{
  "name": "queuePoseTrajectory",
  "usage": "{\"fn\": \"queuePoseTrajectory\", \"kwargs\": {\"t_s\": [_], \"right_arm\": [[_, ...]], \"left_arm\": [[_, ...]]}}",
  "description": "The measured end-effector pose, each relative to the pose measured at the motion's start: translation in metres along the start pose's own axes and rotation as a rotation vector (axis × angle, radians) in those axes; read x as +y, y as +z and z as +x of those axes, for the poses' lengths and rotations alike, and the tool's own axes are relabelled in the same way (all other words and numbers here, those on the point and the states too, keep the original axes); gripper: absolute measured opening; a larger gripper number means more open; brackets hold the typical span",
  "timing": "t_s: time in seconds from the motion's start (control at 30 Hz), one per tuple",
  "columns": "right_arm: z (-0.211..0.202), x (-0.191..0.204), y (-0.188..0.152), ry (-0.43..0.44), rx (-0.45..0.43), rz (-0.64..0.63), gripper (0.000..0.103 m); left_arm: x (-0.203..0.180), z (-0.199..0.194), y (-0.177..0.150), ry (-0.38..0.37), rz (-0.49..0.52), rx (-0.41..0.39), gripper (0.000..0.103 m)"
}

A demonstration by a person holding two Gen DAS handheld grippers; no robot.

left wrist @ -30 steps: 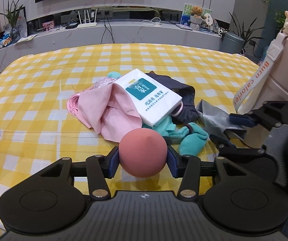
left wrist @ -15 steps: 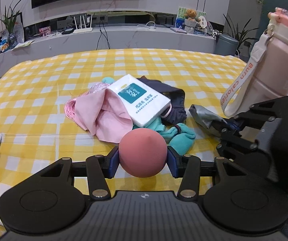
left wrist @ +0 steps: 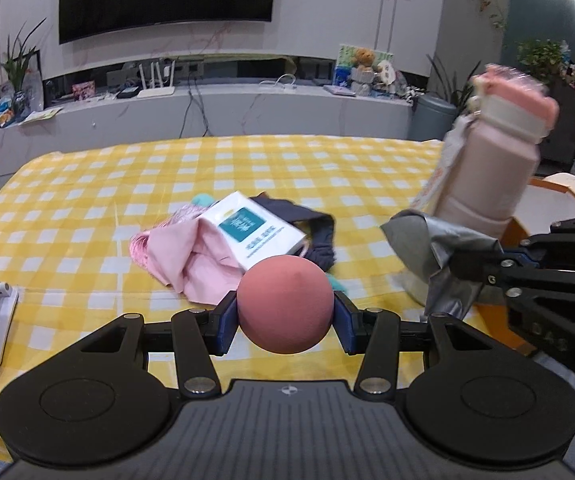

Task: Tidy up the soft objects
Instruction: 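Grasp the grey cloth with the right tool, then carry the pink ball with the left tool while the right tool carries the grey cloth to the box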

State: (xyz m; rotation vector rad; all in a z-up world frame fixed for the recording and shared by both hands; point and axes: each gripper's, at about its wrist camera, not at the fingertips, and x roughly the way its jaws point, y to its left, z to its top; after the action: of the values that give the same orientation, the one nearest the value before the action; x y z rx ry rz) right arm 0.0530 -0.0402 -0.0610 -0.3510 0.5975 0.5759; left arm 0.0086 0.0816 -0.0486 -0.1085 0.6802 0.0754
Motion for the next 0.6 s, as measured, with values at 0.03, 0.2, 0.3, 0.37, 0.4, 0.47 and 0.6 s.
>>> {"fn": "queuePoseTrajectory", "kwargs": {"t_s": [0.03, 0.2, 0.3, 0.37, 0.4, 0.47, 0.6], "right_arm": [[-0.008, -0.001, -0.001, -0.003, -0.006, 0.006, 0.000], [-0.043, -0.012, -0.011, -0.039, -0.052, 0.026, 0.000], [-0.061, -0.026, -0.017, -0.048, -0.070, 0.071, 0.000], [-0.068, -0.036, -0.020, -0.055, -0.080, 0.100, 0.000], [-0.073, -0.041, -0.022, -0.058, -0.086, 0.118, 0.000], [-0.082, -0.051, -0.025, -0.064, -0.095, 0.147, 0.000], [-0.095, -0.070, -0.032, -0.086, -0.111, 0.203, 0.000]], "left_arm": [[-0.003, -0.003, 0.001, -0.009, 0.004, -0.005, 0.055], [-0.017, -0.017, 0.006, -0.076, 0.003, -0.020, 0.054], [-0.029, -0.025, 0.009, -0.107, 0.017, -0.034, 0.054], [-0.037, -0.029, 0.012, -0.135, 0.022, -0.041, 0.054], [-0.042, -0.031, 0.013, -0.149, 0.027, -0.046, 0.053], [-0.052, -0.037, 0.015, -0.167, 0.045, -0.058, 0.053], [-0.070, -0.040, 0.022, -0.209, 0.067, -0.071, 0.053]]}}
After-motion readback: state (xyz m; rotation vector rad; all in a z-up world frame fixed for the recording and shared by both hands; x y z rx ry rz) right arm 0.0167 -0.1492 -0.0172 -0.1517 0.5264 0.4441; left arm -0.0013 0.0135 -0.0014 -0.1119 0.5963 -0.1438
